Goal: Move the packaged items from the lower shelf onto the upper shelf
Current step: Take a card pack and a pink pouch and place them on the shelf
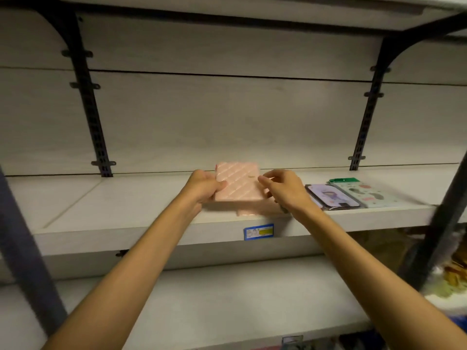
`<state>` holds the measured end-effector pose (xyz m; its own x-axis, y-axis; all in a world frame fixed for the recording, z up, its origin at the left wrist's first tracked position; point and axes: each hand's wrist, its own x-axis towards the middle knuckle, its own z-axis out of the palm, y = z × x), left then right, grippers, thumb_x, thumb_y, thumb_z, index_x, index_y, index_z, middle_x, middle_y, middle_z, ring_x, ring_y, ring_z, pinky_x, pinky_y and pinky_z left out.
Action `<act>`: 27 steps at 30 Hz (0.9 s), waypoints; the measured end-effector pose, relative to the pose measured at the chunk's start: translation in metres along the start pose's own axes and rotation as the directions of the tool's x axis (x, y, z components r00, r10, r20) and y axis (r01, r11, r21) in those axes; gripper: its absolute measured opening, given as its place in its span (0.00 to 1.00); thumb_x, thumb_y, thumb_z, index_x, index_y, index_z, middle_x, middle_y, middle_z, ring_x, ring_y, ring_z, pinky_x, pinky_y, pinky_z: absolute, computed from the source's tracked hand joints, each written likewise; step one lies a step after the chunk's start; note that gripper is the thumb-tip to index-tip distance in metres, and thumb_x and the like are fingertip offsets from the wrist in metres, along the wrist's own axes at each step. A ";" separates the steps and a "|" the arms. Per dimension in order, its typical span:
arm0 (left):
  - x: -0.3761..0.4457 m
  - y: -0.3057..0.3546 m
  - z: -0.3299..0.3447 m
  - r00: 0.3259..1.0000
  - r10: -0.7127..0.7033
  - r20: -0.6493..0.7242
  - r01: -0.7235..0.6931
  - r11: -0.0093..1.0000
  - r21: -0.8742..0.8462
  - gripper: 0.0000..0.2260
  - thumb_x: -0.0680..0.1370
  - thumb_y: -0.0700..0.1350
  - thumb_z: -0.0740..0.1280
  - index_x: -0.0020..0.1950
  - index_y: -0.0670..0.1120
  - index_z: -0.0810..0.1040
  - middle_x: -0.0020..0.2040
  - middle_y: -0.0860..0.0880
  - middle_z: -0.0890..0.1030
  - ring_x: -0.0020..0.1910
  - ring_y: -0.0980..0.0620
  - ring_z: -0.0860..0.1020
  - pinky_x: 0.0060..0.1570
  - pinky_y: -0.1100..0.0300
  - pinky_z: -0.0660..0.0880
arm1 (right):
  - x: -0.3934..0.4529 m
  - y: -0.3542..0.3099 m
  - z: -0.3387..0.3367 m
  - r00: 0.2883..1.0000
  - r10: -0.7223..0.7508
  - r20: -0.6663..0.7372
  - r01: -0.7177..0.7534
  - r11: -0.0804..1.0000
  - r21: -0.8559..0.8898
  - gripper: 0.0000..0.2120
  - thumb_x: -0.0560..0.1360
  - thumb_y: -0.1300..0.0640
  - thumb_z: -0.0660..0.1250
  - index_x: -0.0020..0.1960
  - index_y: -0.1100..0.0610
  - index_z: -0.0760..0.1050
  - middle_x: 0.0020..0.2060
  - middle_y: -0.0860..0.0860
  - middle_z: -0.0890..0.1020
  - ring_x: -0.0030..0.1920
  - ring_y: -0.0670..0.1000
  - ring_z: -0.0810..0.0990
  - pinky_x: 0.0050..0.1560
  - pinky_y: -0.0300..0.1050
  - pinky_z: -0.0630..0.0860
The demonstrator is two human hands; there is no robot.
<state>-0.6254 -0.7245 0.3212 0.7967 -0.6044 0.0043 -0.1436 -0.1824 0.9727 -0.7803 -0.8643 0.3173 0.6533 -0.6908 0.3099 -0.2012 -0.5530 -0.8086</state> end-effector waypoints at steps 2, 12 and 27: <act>0.001 -0.008 -0.015 0.998 0.008 -0.056 -0.001 0.993 0.119 0.08 0.76 0.37 0.72 0.54 0.37 0.80 0.45 0.43 0.81 0.38 0.49 0.78 0.37 0.59 0.74 | 0.004 0.002 0.001 0.992 -0.106 -0.070 0.085 0.964 -0.253 0.14 0.77 0.44 0.65 0.56 0.51 0.80 0.48 0.49 0.85 0.45 0.49 0.84 0.45 0.53 0.81; -0.008 -0.029 -0.052 0.993 -0.007 -0.119 0.066 0.865 0.498 0.09 0.77 0.46 0.67 0.51 0.40 0.80 0.46 0.44 0.81 0.42 0.46 0.77 0.39 0.57 0.68 | -0.002 0.009 0.005 0.978 -0.208 0.007 0.183 0.842 -0.507 0.16 0.78 0.45 0.62 0.58 0.53 0.80 0.53 0.50 0.84 0.51 0.51 0.81 0.52 0.52 0.79; -0.035 -0.043 -0.046 0.959 0.285 0.015 -0.174 0.544 0.821 0.16 0.79 0.60 0.63 0.64 0.59 0.79 0.63 0.48 0.76 0.65 0.45 0.72 0.63 0.48 0.66 | -0.019 0.013 0.013 0.953 -0.275 0.130 0.302 0.806 -0.508 0.16 0.79 0.47 0.61 0.61 0.52 0.78 0.57 0.51 0.82 0.54 0.52 0.80 0.53 0.52 0.78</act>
<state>-0.6201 -0.6599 0.2903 0.7141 -0.6427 0.2774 -0.6988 -0.6303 0.3383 -0.7858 -0.8525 0.2947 0.7726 -0.4455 0.4524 -0.3360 -0.8914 -0.3041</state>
